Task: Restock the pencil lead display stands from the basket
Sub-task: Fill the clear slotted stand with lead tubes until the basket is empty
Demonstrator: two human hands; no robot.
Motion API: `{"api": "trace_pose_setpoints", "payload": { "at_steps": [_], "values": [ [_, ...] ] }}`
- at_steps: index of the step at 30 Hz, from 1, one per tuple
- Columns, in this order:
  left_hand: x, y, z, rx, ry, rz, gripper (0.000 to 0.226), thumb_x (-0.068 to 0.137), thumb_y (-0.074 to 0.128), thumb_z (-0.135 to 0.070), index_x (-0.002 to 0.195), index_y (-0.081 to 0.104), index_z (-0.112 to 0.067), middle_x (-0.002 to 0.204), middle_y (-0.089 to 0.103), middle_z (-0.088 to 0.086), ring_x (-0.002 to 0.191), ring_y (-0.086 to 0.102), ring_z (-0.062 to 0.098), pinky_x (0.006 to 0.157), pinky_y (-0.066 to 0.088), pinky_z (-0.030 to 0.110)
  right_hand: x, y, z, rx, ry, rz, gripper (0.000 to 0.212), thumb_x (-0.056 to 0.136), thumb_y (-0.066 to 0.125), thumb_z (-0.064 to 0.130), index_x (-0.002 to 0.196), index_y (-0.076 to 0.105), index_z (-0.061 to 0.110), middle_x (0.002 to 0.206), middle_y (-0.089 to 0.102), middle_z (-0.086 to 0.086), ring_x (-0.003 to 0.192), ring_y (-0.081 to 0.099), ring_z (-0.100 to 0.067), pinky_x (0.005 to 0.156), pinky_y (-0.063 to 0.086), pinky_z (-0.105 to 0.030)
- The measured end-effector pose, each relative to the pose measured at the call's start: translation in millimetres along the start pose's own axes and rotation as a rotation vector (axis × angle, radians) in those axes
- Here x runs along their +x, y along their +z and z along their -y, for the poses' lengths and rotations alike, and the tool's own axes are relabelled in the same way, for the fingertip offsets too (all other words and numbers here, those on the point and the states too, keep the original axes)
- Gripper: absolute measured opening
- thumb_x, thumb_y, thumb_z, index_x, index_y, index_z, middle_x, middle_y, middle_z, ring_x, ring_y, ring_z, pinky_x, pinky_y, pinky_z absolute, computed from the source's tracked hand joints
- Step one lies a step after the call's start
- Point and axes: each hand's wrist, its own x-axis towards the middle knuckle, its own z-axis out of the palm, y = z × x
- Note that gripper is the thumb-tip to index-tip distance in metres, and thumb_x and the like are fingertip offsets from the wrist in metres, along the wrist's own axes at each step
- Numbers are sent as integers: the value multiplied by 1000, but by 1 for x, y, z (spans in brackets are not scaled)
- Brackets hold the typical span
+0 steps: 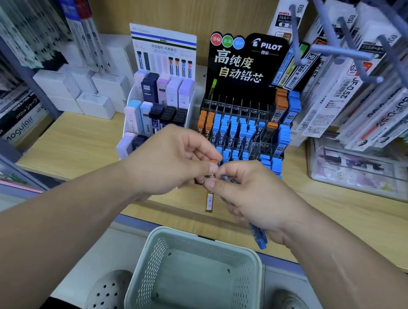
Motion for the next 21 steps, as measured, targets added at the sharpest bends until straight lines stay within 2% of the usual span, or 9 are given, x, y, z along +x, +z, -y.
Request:
{"api": "trace_pose_setpoints", "payload": {
  "at_steps": [1,3,10,14,16,18,21],
  "values": [
    [2,-2,-1,-7,0,-34,13,83,74,4,91,74,-5,73,69,21,60,61,19,62,52,37,0,-1,0,15,8,-10,14,94,71,31,81,71,25,54,37,1,49,28,-17,51,22,-29],
    [5,-10,-2,-15,7,-121,13,82,74,5,89,74,-6,68,70,13,60,63,17,62,57,28,0,-3,2,53,30,-35,13,95,69,28,83,73,24,55,37,-1,49,27,-17,50,22,-29],
    [14,-36,0,96,54,-363,12,80,78,2,84,73,-8,65,68,5,55,61,10,57,51,17,-1,-17,3,84,63,-97,11,97,67,23,92,74,16,54,35,1,50,27,-17,45,25,-24],
    [16,-27,6,174,81,-368,9,80,81,-5,84,73,-8,69,67,10,56,55,10,53,44,13,-1,-16,-1,44,85,-76,12,98,65,24,93,74,17,53,37,2,50,29,-16,46,25,-25],
    [19,-25,5,169,81,-366,9,81,80,-6,83,73,-9,70,67,11,59,57,12,54,46,15,0,-15,-3,52,90,-69,12,98,66,24,93,74,18,55,37,1,51,28,-17,47,24,-26],
    [21,-27,1,162,98,-379,9,81,80,-5,82,72,-9,71,68,10,61,58,14,58,49,18,-1,-16,-3,45,89,-71,12,98,65,24,92,75,19,55,37,1,50,27,-17,47,24,-26],
    [23,-33,-6,139,128,-432,12,82,79,-3,79,70,-11,65,64,2,53,53,6,52,44,14,-3,-20,-3,37,94,-80,13,99,65,25,93,74,18,55,37,1,50,27,-16,47,24,-26]
  ]
}}
